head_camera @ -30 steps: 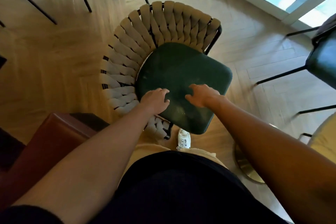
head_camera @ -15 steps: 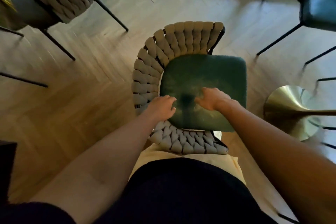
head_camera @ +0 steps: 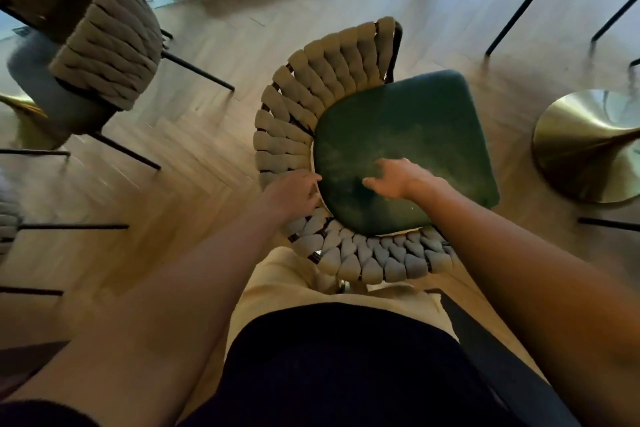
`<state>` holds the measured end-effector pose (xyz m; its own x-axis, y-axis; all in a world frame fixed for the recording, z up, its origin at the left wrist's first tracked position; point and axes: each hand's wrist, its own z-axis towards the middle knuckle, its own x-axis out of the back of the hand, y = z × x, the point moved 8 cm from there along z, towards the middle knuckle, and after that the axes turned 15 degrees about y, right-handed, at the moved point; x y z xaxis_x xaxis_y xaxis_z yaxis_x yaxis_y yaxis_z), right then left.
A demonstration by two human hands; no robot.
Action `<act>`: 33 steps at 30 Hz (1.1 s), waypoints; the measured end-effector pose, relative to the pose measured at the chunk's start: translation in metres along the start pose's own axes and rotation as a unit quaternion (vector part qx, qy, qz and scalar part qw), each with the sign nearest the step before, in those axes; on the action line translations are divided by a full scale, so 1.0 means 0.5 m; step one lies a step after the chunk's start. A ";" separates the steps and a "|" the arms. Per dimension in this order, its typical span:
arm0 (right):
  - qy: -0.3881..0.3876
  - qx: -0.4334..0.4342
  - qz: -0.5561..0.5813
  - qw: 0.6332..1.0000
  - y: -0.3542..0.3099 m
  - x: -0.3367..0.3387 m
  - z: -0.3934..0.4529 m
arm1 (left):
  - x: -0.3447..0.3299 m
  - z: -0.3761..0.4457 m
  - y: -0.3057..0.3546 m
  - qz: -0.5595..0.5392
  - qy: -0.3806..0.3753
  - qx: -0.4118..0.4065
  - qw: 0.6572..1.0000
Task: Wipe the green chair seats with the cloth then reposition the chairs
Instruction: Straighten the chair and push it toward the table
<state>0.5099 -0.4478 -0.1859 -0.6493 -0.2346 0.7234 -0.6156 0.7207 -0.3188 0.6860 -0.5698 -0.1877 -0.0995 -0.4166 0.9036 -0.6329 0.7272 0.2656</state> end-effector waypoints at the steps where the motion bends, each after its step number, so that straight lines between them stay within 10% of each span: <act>1: -0.006 -0.005 0.008 1.000 0.001 -0.005 -0.007 | -0.003 -0.001 -0.001 0.002 -0.005 -0.003 1.000; 18: 0.033 -0.236 0.144 0.961 -0.119 -0.118 -0.011 | 0.008 0.182 -0.085 0.142 -0.120 -0.335 0.924; 33: 0.055 -0.256 0.250 0.932 -0.260 -0.227 -0.054 | 0.049 0.170 -0.144 0.222 -0.119 -0.473 0.844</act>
<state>0.6758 -0.4972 -0.2100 -0.7309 0.2614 0.6305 0.0636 0.9458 -0.3184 0.6638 -0.6785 -0.2134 -0.3880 -0.0035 0.9217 0.3931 0.9038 0.1690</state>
